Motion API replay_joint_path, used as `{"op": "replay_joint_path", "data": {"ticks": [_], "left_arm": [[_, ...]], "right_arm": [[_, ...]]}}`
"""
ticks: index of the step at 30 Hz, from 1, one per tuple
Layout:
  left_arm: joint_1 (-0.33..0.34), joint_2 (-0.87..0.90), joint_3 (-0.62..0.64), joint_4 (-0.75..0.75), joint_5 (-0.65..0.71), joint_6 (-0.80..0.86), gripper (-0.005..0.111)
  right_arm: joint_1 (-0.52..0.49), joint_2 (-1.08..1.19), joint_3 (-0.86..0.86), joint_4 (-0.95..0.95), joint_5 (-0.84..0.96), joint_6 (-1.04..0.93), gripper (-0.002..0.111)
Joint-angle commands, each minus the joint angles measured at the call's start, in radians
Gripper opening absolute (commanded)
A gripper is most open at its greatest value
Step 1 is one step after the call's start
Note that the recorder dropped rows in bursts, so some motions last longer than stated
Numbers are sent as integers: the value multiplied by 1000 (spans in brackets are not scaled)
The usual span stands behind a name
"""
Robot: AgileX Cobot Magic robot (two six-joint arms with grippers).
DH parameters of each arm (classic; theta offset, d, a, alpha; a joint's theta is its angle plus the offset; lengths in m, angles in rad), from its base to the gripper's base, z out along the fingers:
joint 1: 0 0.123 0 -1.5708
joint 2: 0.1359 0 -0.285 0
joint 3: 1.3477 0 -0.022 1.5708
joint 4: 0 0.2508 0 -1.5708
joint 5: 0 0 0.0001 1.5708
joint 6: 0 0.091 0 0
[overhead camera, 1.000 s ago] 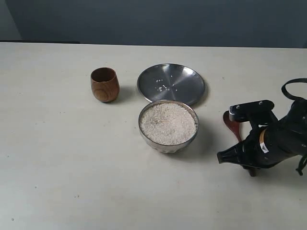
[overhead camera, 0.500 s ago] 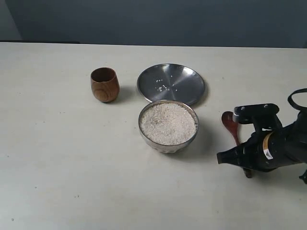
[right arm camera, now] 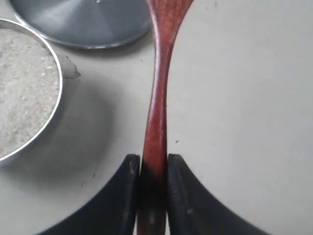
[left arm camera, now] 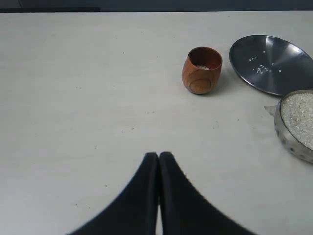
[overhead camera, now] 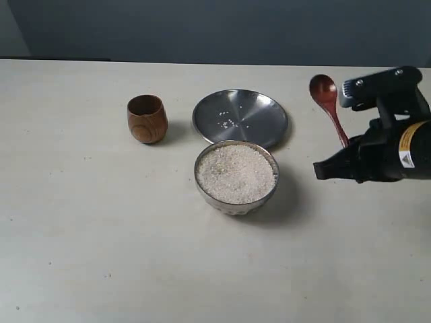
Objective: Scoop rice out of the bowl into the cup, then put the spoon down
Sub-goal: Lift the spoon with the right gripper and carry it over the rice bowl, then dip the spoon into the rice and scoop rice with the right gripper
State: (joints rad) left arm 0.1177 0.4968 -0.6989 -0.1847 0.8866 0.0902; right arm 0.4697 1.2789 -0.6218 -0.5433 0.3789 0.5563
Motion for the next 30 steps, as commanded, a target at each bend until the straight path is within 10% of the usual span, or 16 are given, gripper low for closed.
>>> {"op": "replay_joint_path", "data": {"ticks": [1, 14, 30], "left_arm": [[1, 4, -6, 1, 3, 1, 0], [1, 4, -6, 1, 3, 1, 0], [1, 4, -6, 1, 3, 1, 0]], "right_arm": [[69, -1, -135, 116, 227, -369, -1], [267, 234, -491, 50, 768, -635, -1], [570, 463, -501, -325, 842, -502, -1]]}}
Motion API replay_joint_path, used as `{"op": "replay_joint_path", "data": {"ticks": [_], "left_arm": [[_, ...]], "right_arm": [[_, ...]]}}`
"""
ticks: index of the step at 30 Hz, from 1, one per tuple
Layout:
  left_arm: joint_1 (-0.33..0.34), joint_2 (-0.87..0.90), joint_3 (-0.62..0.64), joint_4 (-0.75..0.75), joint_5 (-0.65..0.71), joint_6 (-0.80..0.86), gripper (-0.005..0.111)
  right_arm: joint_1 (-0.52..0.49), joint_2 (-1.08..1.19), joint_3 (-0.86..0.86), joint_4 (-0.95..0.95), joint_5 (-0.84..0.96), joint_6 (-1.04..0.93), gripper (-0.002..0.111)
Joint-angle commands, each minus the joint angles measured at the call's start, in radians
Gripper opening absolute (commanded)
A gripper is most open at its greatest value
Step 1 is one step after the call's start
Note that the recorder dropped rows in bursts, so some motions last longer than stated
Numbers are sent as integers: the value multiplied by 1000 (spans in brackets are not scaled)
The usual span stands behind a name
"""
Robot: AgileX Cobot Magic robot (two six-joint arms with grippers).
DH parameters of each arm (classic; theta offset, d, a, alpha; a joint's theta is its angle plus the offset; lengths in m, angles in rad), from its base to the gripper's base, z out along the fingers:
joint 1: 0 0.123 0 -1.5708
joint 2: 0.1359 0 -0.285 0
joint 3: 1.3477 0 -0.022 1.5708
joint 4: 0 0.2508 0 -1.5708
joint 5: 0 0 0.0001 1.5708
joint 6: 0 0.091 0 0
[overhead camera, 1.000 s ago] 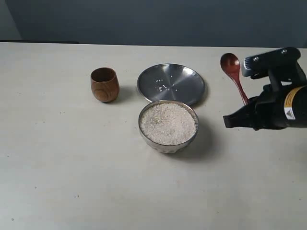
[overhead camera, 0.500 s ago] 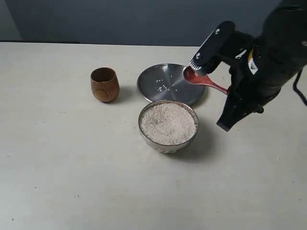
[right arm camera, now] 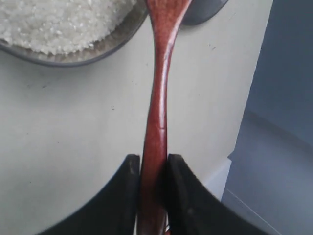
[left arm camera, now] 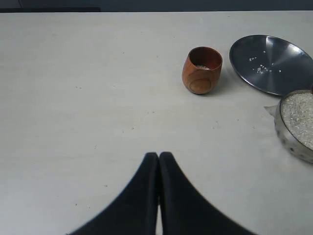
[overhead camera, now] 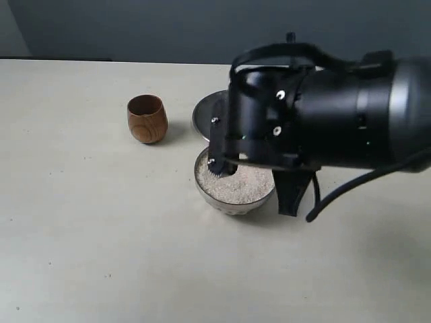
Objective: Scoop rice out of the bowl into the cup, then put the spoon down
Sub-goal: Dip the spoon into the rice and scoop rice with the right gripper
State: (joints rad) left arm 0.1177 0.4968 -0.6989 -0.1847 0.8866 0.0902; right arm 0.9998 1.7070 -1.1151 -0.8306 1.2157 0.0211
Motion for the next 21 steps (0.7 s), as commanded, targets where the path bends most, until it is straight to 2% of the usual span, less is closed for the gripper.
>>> {"op": "replay_joint_path", "data": {"ticks": [1, 21], "left_arm": [[1, 4, -6, 1, 3, 1, 0], [1, 4, -6, 1, 3, 1, 0]], "right_arm": [[48, 47, -8, -43, 5, 43, -1], [58, 128, -8, -83, 5, 88, -1]]}}
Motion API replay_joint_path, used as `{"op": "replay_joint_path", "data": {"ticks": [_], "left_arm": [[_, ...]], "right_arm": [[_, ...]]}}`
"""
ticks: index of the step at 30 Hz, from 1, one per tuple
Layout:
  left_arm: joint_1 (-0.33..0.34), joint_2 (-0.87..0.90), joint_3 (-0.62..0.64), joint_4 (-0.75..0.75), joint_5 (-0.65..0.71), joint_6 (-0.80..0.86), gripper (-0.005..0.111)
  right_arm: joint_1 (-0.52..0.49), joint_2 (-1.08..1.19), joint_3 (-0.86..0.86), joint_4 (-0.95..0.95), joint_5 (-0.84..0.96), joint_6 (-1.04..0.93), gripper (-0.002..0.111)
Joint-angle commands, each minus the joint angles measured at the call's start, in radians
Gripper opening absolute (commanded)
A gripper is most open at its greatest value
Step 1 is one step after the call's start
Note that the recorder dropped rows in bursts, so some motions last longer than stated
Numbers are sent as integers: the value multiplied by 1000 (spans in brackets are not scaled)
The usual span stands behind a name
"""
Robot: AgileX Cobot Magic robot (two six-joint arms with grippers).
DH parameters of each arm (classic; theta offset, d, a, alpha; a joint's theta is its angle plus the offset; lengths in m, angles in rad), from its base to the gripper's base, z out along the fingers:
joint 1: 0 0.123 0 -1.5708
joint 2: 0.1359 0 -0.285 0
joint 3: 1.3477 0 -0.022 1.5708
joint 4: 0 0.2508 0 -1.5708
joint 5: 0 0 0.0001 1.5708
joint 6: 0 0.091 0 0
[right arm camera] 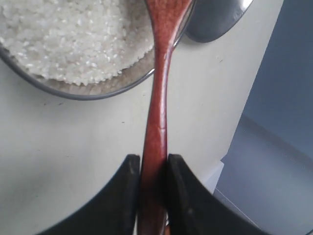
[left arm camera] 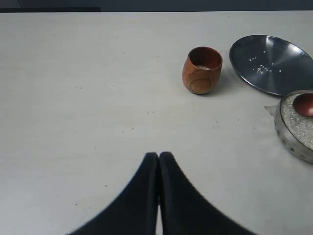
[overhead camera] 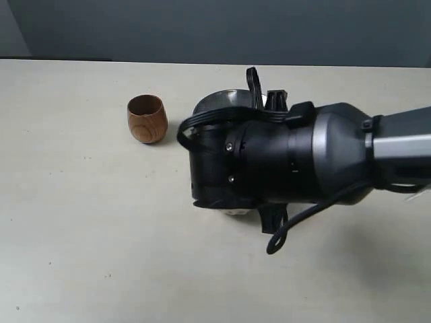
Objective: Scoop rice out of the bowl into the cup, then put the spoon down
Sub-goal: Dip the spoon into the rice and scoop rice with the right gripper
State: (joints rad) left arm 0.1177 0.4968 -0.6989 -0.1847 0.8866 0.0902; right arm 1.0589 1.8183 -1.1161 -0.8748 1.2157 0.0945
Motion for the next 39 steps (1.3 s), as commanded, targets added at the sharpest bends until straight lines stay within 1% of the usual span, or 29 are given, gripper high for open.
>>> {"op": "replay_joint_path", "data": {"ticks": [1, 7, 22, 29, 32, 39], "left_arm": [[1, 4, -6, 1, 3, 1, 0], [1, 4, -6, 1, 3, 1, 0], [1, 4, -6, 4, 3, 1, 0], [1, 4, -6, 4, 3, 1, 0], [1, 4, -6, 4, 3, 1, 0], [1, 4, -6, 4, 3, 1, 0]], "right_arm": [[-1, 19, -7, -44, 5, 14, -1], [-1, 23, -7, -23, 5, 14, -1], [-1, 23, -7, 125, 5, 17, -1], [-1, 23, -7, 163, 2, 82, -1], [-1, 22, -7, 194, -25, 127, -1], [-1, -24, -7, 257, -88, 153, -1]]}}
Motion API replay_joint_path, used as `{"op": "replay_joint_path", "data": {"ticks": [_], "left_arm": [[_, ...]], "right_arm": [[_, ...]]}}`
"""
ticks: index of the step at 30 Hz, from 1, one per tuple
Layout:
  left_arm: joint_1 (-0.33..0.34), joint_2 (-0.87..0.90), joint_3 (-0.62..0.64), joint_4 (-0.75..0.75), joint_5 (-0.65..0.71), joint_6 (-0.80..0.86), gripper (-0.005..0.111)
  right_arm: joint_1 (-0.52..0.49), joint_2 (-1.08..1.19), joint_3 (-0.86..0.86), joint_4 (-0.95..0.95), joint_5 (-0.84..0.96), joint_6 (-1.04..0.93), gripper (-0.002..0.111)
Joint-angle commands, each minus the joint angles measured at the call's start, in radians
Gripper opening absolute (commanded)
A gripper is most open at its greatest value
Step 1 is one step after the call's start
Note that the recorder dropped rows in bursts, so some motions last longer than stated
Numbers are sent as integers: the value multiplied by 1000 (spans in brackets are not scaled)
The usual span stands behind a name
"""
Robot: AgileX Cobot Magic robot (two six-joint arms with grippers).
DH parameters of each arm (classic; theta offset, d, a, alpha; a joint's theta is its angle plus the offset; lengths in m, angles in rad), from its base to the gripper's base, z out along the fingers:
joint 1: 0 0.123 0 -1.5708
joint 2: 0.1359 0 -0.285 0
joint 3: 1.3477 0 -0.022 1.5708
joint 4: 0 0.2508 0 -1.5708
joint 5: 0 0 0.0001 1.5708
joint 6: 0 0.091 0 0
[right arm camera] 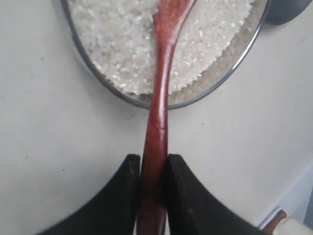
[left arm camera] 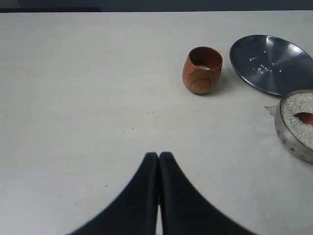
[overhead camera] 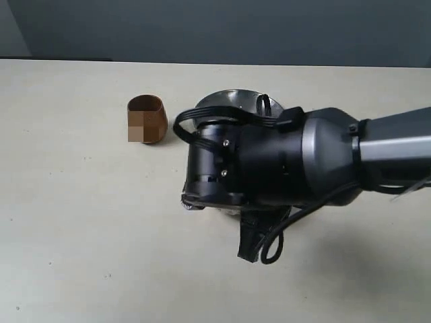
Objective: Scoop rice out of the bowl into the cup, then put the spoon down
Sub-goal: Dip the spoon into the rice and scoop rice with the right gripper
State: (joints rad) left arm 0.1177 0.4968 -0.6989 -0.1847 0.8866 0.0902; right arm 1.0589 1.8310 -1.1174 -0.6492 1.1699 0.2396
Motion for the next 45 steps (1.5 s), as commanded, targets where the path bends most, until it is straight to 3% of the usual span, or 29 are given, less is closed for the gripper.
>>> {"op": "replay_joint_path", "data": {"ticks": [1, 13, 45], "left_arm": [[1, 4, -6, 4, 3, 1, 0], [1, 4, -6, 4, 3, 1, 0], [1, 4, -6, 3, 3, 1, 0]], "right_arm": [[-1, -43, -5, 31, -38, 7, -1], [-82, -59, -5, 190, -89, 52, -1], [-151, -131, -5, 398, -151, 0, -1]]}}
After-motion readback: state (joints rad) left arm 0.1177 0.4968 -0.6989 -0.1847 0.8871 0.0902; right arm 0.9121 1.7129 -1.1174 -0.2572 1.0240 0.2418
